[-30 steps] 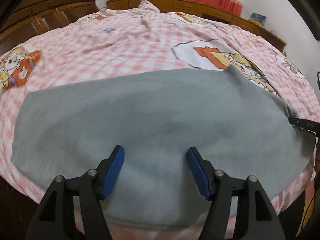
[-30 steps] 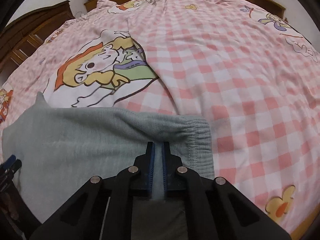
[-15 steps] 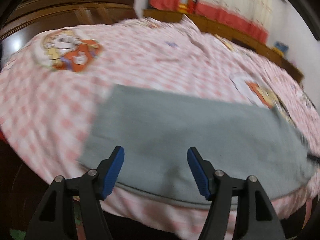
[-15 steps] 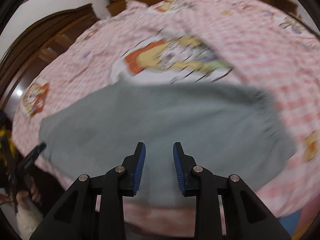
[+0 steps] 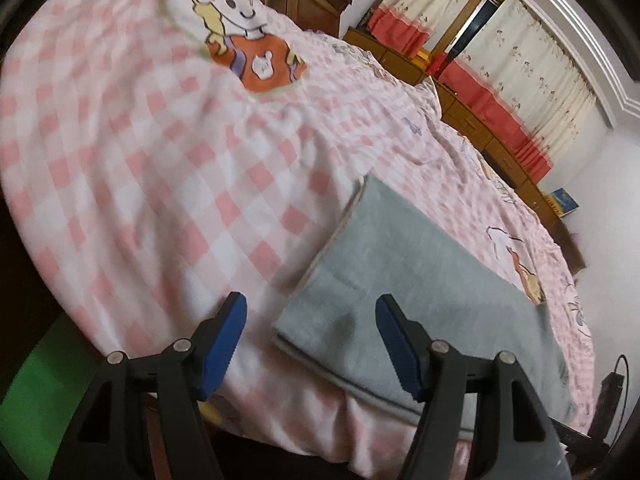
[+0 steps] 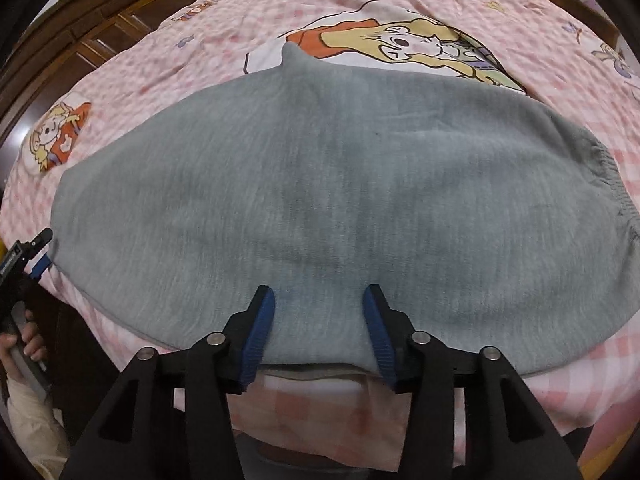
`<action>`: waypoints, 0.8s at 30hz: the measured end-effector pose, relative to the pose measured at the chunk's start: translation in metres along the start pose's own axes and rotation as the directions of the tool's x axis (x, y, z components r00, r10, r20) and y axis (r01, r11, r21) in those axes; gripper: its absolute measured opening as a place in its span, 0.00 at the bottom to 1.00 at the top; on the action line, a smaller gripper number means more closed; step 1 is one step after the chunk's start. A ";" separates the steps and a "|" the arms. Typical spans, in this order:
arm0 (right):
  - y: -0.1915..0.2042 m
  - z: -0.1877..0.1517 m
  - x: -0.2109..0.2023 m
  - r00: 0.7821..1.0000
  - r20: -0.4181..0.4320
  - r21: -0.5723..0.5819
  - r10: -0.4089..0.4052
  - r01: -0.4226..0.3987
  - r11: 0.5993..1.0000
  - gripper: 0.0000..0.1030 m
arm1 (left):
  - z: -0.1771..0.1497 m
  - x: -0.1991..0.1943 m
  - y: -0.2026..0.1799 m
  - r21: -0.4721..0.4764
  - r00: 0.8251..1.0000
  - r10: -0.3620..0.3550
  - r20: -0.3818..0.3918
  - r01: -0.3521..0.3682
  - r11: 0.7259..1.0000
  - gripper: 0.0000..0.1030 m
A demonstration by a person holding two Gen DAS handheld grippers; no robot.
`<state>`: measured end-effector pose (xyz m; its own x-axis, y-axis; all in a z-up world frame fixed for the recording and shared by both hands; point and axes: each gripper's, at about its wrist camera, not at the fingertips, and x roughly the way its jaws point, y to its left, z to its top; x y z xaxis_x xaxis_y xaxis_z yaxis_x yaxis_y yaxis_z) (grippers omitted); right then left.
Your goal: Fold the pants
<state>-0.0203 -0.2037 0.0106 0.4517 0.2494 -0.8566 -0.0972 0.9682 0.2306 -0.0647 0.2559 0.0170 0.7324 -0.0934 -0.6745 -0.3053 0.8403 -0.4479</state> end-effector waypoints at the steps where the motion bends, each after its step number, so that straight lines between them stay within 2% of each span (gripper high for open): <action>1: 0.002 0.000 0.000 1.000 0.002 -0.005 -0.003 0.003 1.000 0.49 | -0.002 -0.002 -0.002 0.007 1.000 -0.021 0.007 0.021 1.000 0.56; 4: 0.002 0.000 0.001 1.000 0.006 -0.012 -0.003 0.003 1.000 0.51 | -0.008 -0.005 -0.012 0.044 0.997 -0.075 0.000 0.075 0.996 0.30; 5: 0.001 0.001 0.001 1.000 0.007 -0.011 0.000 0.000 1.000 0.51 | -0.009 -0.006 -0.017 0.060 0.994 -0.105 -0.009 0.106 0.993 0.29; 8: 0.000 0.001 0.001 1.000 0.013 -0.014 0.006 -0.006 1.000 0.52 | -0.013 -0.009 -0.028 0.095 0.994 -0.113 0.008 0.111 0.989 0.29; 11: -0.001 -0.001 0.001 1.000 0.021 -0.018 0.012 -0.012 1.000 0.52 | -0.014 -0.002 -0.030 0.101 0.999 -0.038 0.018 0.036 0.994 0.30; 13: -0.002 -0.002 0.001 1.000 0.025 -0.021 0.017 -0.016 1.000 0.52 | -0.015 0.007 -0.025 0.077 1.000 0.024 0.006 -0.025 0.997 0.37; 14: -0.002 -0.002 0.000 0.999 0.026 -0.022 0.018 -0.018 1.000 0.52 | -0.017 0.010 -0.022 0.066 0.999 0.048 -0.001 -0.048 0.997 0.37; 17: -0.002 -0.003 0.000 0.999 0.033 -0.025 0.023 -0.022 0.999 0.52 | -0.019 0.011 -0.020 0.061 0.998 0.055 0.000 -0.055 0.997 0.38; 20: -0.001 -0.005 0.001 0.999 0.041 -0.032 0.021 -0.020 0.999 0.53 | -0.019 0.012 -0.024 0.091 0.995 0.099 0.019 -0.101 0.991 0.44; 24: 0.001 -0.005 0.001 0.999 0.046 -0.041 0.019 -0.017 0.999 0.54 | -0.017 0.016 -0.025 0.081 0.988 0.142 0.053 -0.146 0.986 0.56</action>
<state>-0.0246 -0.2028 0.0077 0.4898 0.2664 -0.8301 -0.1412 0.9638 0.2261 -0.0556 0.2243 0.0072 0.7131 0.0552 -0.6989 -0.3585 0.8854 -0.2959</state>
